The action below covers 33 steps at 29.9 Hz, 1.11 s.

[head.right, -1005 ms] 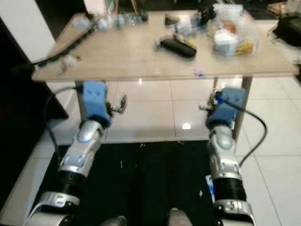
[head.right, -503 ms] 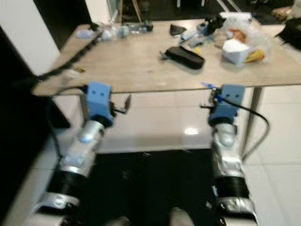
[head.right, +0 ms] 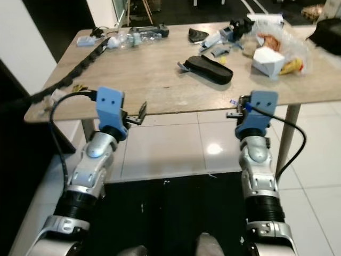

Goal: Picking trash to rubbish bin

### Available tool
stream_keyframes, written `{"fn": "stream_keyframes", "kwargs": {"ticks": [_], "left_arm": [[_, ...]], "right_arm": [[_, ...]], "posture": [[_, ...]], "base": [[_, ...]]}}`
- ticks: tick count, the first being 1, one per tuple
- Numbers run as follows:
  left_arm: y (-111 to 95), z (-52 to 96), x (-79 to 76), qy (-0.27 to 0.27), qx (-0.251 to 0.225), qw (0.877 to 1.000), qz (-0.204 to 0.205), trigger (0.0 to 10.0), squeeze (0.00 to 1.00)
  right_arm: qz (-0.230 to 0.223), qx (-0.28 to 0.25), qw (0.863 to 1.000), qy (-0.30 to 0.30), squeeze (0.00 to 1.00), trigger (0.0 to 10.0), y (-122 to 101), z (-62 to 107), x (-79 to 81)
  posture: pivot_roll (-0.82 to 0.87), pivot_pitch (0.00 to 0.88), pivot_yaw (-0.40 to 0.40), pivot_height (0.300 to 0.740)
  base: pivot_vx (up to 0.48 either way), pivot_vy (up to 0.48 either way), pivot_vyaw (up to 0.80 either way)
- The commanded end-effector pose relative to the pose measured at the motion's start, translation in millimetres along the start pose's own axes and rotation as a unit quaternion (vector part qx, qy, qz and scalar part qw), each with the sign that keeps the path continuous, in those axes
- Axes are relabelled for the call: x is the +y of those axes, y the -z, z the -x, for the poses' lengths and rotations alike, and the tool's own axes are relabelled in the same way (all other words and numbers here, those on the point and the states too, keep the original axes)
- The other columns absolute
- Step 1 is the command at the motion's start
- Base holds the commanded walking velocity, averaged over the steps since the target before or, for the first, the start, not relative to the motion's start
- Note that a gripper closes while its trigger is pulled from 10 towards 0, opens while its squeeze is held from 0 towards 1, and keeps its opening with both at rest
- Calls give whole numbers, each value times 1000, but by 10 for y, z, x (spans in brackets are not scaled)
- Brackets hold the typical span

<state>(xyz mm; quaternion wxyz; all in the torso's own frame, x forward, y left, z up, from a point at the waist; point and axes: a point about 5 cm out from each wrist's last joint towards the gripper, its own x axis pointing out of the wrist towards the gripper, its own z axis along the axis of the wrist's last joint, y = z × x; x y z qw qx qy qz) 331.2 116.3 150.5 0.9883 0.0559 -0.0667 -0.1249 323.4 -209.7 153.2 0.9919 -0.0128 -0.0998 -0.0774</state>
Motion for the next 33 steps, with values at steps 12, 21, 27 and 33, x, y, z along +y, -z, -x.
{"fn": "stream_keyframes", "kwargs": {"ticks": [12, 21, 27, 33], "left_arm": [[11, 7, 46, 0, 1, 1000, -6, 10000, 0], [12, 17, 25, 9, 1, 1000, -6, 10000, 0], [13, 17, 22, 9, 1, 1000, -7, 10000, 0], [13, 17, 10, 8, 1, 1000, -5, 10000, 0]], "right_arm": [[-3, 4, 1000, -11, 0, 10000, 16, -1, 81], [-8, 17, 999, -39, 0, 10000, 40, -8, 125], [1, 27, 997, -78, 0, 10000, 60, 7, 218], [15, 32, 995, -96, 0, 10000, 80, 18, 261]], "posture": [[-117, 0, 22, 740], [-117, 0, 23, 740], [-115, 0, 20, 740], [-113, 0, 19, 740]], "base": [[328, 0, 0], [328, 0, 0], [328, 0, 0], [326, 0, 0]]}}
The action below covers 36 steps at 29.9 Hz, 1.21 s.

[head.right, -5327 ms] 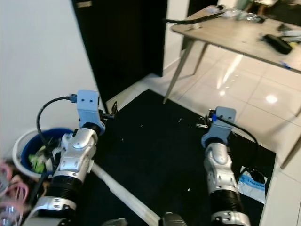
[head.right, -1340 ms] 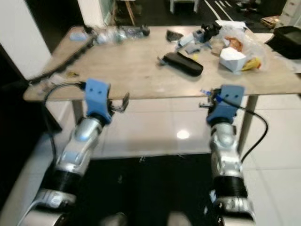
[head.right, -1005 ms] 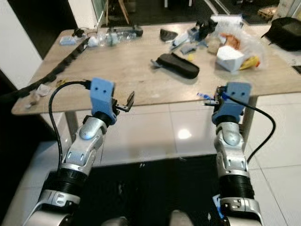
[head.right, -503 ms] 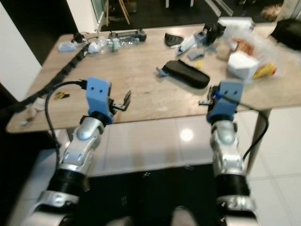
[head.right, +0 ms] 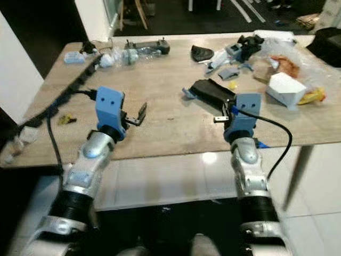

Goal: Picking trash to rubbish bin

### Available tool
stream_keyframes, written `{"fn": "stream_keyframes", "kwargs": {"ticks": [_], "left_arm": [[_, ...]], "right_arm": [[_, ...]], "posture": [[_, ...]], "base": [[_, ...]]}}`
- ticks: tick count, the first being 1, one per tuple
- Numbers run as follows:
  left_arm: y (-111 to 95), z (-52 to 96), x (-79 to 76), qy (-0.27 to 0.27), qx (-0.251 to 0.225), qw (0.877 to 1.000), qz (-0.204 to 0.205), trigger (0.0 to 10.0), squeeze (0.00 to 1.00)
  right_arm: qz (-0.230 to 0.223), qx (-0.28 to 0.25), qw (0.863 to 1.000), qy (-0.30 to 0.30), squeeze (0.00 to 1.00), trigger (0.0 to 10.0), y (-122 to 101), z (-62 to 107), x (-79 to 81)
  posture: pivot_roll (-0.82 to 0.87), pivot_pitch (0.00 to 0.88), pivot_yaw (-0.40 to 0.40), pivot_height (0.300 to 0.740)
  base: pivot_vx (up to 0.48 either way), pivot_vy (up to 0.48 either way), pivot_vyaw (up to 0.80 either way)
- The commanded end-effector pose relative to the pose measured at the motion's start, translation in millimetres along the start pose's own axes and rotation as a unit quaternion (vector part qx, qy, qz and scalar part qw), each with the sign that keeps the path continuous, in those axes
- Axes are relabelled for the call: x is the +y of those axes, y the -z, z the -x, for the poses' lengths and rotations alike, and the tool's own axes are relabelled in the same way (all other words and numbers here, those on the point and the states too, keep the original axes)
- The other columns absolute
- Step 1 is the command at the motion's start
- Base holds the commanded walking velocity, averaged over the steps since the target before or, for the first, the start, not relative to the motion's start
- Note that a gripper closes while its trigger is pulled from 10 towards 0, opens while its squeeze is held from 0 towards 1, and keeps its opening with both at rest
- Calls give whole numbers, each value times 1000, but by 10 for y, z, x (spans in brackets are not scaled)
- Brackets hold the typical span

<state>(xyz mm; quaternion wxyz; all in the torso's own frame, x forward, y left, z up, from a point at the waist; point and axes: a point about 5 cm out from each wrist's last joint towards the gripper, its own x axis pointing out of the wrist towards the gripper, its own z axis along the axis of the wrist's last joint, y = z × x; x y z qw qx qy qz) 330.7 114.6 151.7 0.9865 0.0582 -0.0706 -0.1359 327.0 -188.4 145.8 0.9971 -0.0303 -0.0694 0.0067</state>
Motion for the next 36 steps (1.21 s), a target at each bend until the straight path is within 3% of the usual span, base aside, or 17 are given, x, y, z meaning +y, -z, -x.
{"fn": "stream_keyframes", "kwargs": {"ticks": [1, 11, 15, 16, 18, 19, 23, 27, 28, 30, 31, 36], "left_arm": [[29, 21, 20, -3, 6, 1000, -2, 10000, 0], [31, 22, 13, -2, 6, 1000, -2, 10000, 0], [27, 5, 10, -4, 5, 1000, 0, 10000, 0], [36, 5, 4, -3, 8, 1000, 1, 10000, 0], [44, 7, -1, -3, 10, 1000, 2, 10000, 0], [50, 16, -9, -2, 11, 1000, 3, 10000, 0], [51, 21, -13, -1, 10, 1000, 2, 10000, 0], [42, 9, 7, -3, 9, 1000, 2, 10000, 0], [41, 4, 10, -4, 9, 1000, 2, 10000, 0], [44, 1, 7, -3, 9, 1000, 8, 10000, 0], [47, 8, -24, 12, 7, 1000, 3, 10000, 0], [3, 76, -185, 125, -17, 992, -22, 10000, 0]], "right_arm": [[7, 5, 1000, -12, 0, 10000, 12, -3, 52], [11, 7, 1000, -19, 0, 10000, 16, -4, 69], [-15, 47, 998, -31, 0, 10000, 135, 41, 92], [-14, 45, 998, -35, 341, 10000, 141, 51, 86], [-11, 40, 998, -38, 341, 10000, 135, 55, 81], [-16, 34, 998, -42, 1000, 10000, 119, 55, 84], [-33, 24, 997, -65, 1000, 10000, 89, 60, 132], [-1, 41, 996, -82, 1000, 10000, 114, 51, 181], [4, 44, 996, -81, 929, 10000, 118, 46, 179], [31, 65, 994, -83, 929, 10000, 161, 36, 182], [44, 65, 993, -93, 0, 10000, 163, 28, 195], [67, 52, 987, -137, 0, 10000, 152, -11, 250]], "posture": [[-115, 0, 20, 740], [-115, 0, 20, 740], [-117, 0, 19, 740], [-115, 0, 16, 740], [-115, 0, 16, 740], [-115, 0, 16, 740], [-117, 0, 19, 740], [-115, 0, 20, 740], [-115, 0, 20, 740], [-115, 0, 20, 740], [-115, 0, 20, 740], [-115, 0, 22, 740]], "base": [[326, 0, 0], [326, 0, 0], [330, 0, 0], [326, 0, 0], [326, 0, 0], [326, 0, 0], [326, 0, 0], [326, 0, 0], [262, 0, 0], [262, 0, 0], [0, 0, 0], [0, 0, 0]]}}
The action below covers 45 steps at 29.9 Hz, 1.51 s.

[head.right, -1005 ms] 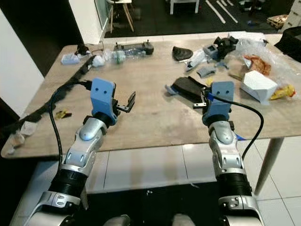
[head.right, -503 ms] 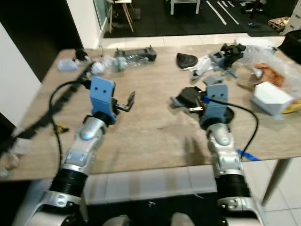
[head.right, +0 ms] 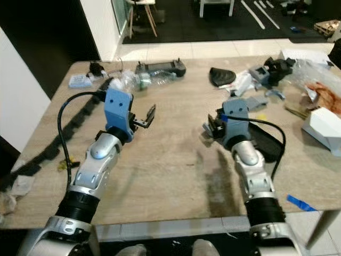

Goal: Picking trash to rubbish bin

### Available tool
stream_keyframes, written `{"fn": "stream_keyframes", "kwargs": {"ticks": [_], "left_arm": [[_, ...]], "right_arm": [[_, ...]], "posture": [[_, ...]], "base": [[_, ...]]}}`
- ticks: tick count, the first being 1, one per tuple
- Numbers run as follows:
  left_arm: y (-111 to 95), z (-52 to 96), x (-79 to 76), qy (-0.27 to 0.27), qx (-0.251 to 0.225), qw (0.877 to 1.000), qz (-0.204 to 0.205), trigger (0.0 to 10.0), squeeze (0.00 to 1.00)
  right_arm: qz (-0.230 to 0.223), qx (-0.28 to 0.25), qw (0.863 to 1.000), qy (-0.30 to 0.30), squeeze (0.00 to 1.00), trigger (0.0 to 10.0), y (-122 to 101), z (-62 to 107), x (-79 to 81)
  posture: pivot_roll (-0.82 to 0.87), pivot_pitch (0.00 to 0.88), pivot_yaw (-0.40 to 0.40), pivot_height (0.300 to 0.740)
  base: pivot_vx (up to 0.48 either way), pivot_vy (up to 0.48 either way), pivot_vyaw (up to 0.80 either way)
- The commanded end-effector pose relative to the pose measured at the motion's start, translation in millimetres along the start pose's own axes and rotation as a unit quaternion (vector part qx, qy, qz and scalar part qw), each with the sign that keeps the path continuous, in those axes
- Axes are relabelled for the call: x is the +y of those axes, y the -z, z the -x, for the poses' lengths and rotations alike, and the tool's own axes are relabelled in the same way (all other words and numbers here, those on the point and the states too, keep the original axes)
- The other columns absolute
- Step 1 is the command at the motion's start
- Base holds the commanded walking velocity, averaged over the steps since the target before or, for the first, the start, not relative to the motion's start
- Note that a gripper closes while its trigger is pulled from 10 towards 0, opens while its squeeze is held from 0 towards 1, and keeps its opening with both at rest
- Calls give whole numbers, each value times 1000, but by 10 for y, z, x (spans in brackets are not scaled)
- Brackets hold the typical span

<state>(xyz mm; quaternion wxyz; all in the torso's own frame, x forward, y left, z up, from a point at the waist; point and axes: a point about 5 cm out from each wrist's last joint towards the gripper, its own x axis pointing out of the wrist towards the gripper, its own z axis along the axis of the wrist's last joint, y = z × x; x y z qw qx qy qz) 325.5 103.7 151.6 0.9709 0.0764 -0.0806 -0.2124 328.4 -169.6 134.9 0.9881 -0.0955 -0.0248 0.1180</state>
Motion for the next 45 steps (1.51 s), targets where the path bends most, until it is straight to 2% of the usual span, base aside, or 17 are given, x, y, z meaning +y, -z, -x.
{"fn": "stream_keyframes", "kwargs": {"ticks": [1, 3, 5, 6, 7, 10, 13, 14, 21, 22, 27, 32, 35, 39, 42, 45], "left_arm": [[17, 54, -92, 60, -6, 998, -9, 10000, 0], [8, 86, -129, 98, -12, 995, -15, 10000, 0], [6, 95, -138, 107, -13, 994, -16, 10000, 0], [16, 123, -167, 132, -9, 991, -12, 10000, 0], [16, 123, -167, 132, -9, 991, -12, 10000, 0], [35, 185, -228, 179, 0, 984, 9, 10000, 0], [23, 177, -219, 177, -4, 984, 15, 10000, 0], [14, 159, -208, 182, -5, 983, -2, 10000, 0], [13, 169, -261, 201, -7, 979, -7, 10000, 0], [14, 169, -279, 203, -5, 979, -4, 10000, 0], [12, 165, -309, 208, -3, 978, 5, 10000, 0], [-36, 119, -356, 213, -16, 976, 29, 10000, 0], [41, 124, -357, 204, 6, 979, 1, 10000, 0], [64, 116, -326, 183, 8, 983, -6, 10000, 0], [53, 104, -328, 178, 8, 984, -6, 10000, 0], [-5, 81, -301, 146, -17, 989, -4, 10000, 0]], "right_arm": [[16, 17, 999, -22, 0, 10000, 59, -31, 57], [22, 17, 999, -36, 0, 10000, 57, -56, 74], [23, 16, 999, -40, 0, 10000, 55, -62, 79], [30, 19, 998, -43, 0, 10000, 56, -80, 73], [30, 19, 998, -43, 0, 10000, 56, -80, 73], [52, 24, 998, -37, 0, 10000, 57, -129, 24], [54, 24, 998, -31, 0, 10000, 45, -166, -26], [80, 27, 996, -34, 1000, 10000, 32, -194, -49], [112, 40, 992, -47, 1000, 10000, 38, -200, -15], [115, 52, 991, -49, 0, 10000, 43, -190, -9], [105, 70, 991, -52, 0, 10000, 63, -183, -7], [134, 84, 983, -93, 0, 10000, 96, -228, 58], [118, 79, 986, -90, 0, 10000, 105, -217, 61], [85, 85, 990, -78, 0, 10000, 112, -224, 43], [102, 89, 987, -81, 0, 10000, 118, -222, 48], [129, 94, 983, -93, 0, 10000, 124, -218, 87]], "posture": [[-115, 0, 22, 740], [-112, 1, 20, 740], [-112, 1, 20, 740], [-109, 4, 18, 740], [-109, 4, 18, 740], [-109, 4, 18, 740], [-105, 7, 21, 740], [-104, 12, 22, 740], [-116, 2, 14, 740], [-124, 0, 8, 740], [-133, 0, 14, 740], [-128, 0, 19, 740], [-121, 0, 16, 740], [-121, 0, 11, 740], [-121, 0, 11, 740], [-125, 2, 11, 740]], "base": [[0, 0, 0], [0, 0, 0], [0, 0, 0], [0, 0, 0], [0, 0, 0], [0, 0, 0], [0, 0, 0], [0, 0, 0], [0, 0, 0], [0, 0, 0], [0, 0, 0], [0, 0, 0], [0, 0, 0], [0, 0, 0], [0, -337, 0], [0, -480, 0]]}}
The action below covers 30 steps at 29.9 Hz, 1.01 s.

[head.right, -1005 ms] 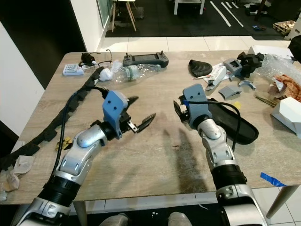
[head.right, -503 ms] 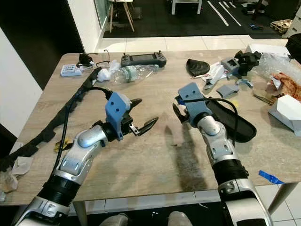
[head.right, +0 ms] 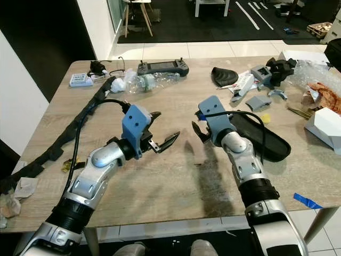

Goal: Picking trash to rubbish bin

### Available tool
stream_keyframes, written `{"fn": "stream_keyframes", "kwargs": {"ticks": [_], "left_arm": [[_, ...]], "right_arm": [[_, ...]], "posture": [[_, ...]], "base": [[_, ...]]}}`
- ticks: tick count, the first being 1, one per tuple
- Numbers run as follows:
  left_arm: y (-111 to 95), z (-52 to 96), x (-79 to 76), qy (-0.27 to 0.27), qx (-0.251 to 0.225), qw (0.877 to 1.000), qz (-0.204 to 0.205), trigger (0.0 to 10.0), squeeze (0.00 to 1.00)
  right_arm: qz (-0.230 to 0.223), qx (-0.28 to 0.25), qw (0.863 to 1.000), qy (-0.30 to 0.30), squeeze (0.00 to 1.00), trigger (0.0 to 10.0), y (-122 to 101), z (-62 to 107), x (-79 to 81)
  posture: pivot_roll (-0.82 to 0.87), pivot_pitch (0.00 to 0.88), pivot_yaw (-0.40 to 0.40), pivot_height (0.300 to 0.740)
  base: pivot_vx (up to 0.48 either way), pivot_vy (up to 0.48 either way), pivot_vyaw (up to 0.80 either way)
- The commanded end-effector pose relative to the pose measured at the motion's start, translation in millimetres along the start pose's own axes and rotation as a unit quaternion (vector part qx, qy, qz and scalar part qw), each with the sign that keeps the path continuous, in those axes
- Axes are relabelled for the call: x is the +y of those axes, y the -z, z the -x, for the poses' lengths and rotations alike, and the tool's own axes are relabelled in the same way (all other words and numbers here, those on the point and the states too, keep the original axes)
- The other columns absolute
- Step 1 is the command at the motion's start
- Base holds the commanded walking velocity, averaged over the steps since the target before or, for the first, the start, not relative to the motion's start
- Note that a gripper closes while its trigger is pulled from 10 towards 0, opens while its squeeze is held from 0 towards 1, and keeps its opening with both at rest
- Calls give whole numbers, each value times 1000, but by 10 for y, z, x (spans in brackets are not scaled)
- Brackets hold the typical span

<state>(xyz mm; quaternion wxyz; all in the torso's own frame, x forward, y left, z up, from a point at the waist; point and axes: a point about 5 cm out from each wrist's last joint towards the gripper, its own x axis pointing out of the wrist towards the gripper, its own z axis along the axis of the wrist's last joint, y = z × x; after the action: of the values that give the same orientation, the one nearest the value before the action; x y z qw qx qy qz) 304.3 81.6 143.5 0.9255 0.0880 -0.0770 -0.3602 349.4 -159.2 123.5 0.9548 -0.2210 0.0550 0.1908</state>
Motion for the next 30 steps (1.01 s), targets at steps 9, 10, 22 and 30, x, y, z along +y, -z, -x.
{"fn": "stream_keyframes", "kwargs": {"ticks": [9, 10, 22, 30], "left_arm": [[-15, 2, -119, 44, -3, 999, 5, 10000, 0], [-18, 5, -142, 50, -6, 999, 6, 10000, 0], [-81, 101, -332, 149, -20, 988, 39, 10000, 0], [-64, 89, -312, 140, -12, 990, 33, 10000, 0]], "right_arm": [[33, 26, 999, -23, 0, 10000, 80, 15, 104], [33, 28, 999, -28, 0, 10000, 81, 14, 120], [47, 36, 997, -53, 0, 10000, 79, -13, 192], [1, 33, 998, -44, 0, 10000, 108, -60, 222]], "posture": [[-122, 10, 9, 740], [-122, 16, 8, 740], [-115, 25, -3, 740], [-113, 26, -3, 740]], "base": [[0, 0, 0], [0, 0, 0], [0, 0, 0], [0, 0, 0]]}}
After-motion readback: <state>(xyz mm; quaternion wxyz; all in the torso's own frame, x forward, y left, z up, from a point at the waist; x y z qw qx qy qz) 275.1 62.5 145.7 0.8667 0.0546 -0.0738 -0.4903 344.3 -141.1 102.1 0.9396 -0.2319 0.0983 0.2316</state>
